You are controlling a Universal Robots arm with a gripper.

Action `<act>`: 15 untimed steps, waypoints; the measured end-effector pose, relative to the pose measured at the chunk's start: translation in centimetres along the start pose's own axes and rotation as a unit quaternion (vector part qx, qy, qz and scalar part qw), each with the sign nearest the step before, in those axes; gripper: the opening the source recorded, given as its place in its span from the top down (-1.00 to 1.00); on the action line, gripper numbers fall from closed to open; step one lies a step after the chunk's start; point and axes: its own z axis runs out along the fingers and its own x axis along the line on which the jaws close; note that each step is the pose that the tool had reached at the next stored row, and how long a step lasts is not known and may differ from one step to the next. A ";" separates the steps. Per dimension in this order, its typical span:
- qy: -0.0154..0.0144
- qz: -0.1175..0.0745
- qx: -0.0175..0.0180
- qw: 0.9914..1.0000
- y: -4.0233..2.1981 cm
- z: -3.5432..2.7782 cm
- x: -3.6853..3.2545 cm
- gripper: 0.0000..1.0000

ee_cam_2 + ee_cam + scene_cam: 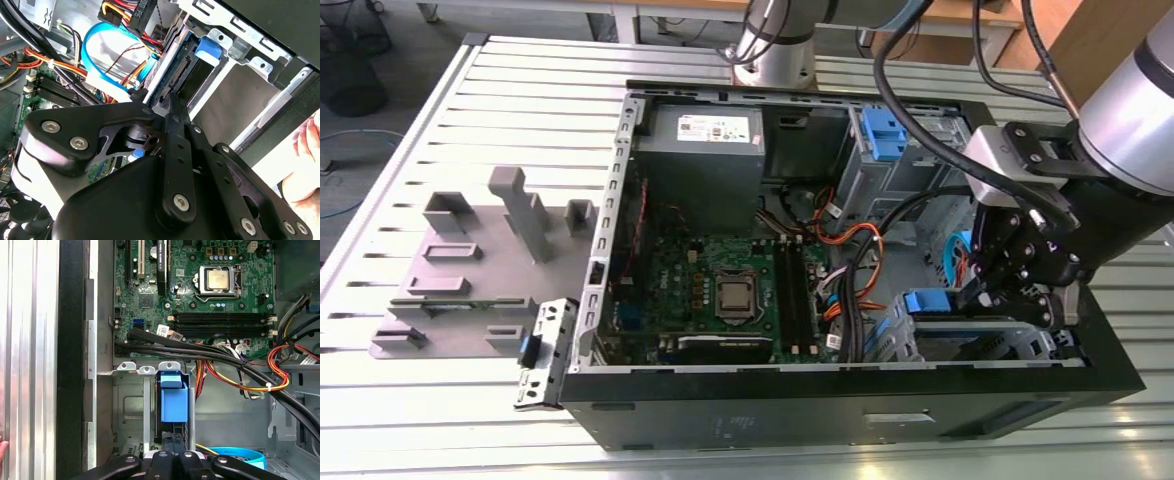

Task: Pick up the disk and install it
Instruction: 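Insert the disk into the insertion slot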

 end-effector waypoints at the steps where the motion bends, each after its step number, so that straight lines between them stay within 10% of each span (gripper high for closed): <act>1: 0.000 0.000 0.000 1.000 0.00 0.00 0.00 0.79; 15: 0.000 0.000 0.000 1.000 0.02 -0.51 0.00 0.79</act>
